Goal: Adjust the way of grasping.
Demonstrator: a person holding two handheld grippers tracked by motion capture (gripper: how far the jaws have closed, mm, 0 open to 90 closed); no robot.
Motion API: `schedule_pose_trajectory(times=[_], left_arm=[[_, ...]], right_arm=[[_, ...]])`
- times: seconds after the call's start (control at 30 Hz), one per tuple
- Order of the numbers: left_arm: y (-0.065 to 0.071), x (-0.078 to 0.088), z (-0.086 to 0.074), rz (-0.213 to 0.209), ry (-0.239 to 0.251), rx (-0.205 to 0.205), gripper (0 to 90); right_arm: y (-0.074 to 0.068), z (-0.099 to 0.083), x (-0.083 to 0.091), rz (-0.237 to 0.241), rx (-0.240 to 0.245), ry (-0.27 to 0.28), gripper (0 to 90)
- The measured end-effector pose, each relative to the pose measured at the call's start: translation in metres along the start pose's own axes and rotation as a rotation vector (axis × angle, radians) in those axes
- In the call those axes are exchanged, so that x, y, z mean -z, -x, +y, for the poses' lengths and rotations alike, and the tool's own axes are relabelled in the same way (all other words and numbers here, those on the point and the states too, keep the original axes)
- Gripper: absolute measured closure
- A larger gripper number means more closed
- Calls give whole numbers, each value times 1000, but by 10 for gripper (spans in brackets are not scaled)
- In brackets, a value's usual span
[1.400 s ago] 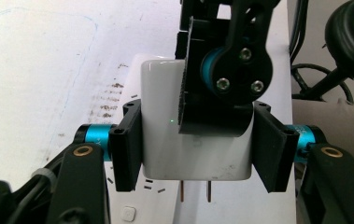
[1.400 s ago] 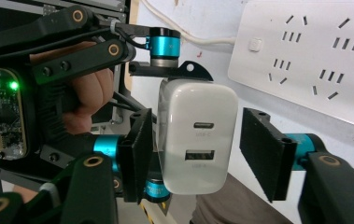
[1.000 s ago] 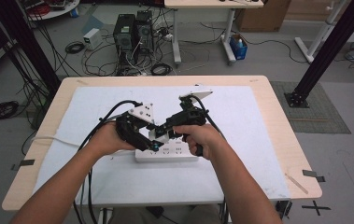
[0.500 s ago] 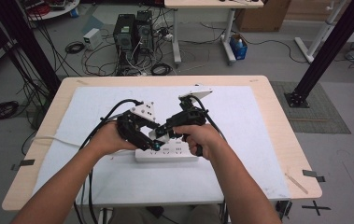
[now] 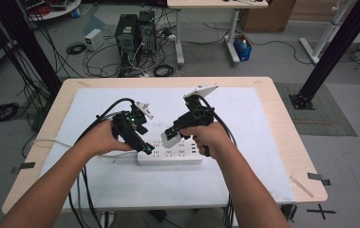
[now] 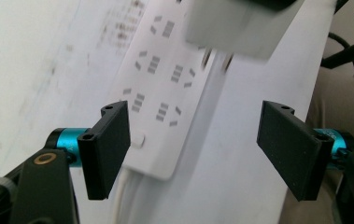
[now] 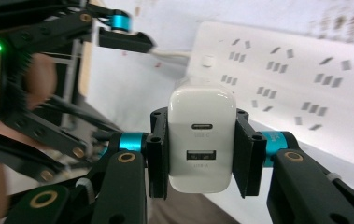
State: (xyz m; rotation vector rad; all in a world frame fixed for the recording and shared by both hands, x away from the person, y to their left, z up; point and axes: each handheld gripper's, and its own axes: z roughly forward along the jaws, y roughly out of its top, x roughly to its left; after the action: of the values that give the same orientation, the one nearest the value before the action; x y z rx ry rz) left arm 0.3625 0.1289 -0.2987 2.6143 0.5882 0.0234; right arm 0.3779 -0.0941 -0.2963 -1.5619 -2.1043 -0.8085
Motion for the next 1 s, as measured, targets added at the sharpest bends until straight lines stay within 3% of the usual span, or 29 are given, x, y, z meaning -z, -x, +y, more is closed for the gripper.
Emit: schedule_pose_trajectory(times=[0.1, 0.17, 0.4, 0.6, 0.77, 1.0], left_arm=[[-7, 6, -5, -14, -61, 75, 260], [-12, 10, -8, -6, -115, 97, 260], [-21, 18, -17, 28, -210, 179, 259], [-25, 25, -20, 46, -250, 213, 248], [-30, 31, -23, 52, -287, 240, 248], [-36, 37, -26, 55, -295, 270, 248]], right_arm=[[-2, 1, 6, -50, 28, -10, 624], [-3, 1, 10, -81, 42, -11, 624], [-7, 5, 21, -196, 90, -39, 624], [-9, 8, 27, -346, 115, -76, 623], [-9, 9, 28, -429, 131, -104, 623], [-8, 12, 25, -531, 139, -146, 623]])
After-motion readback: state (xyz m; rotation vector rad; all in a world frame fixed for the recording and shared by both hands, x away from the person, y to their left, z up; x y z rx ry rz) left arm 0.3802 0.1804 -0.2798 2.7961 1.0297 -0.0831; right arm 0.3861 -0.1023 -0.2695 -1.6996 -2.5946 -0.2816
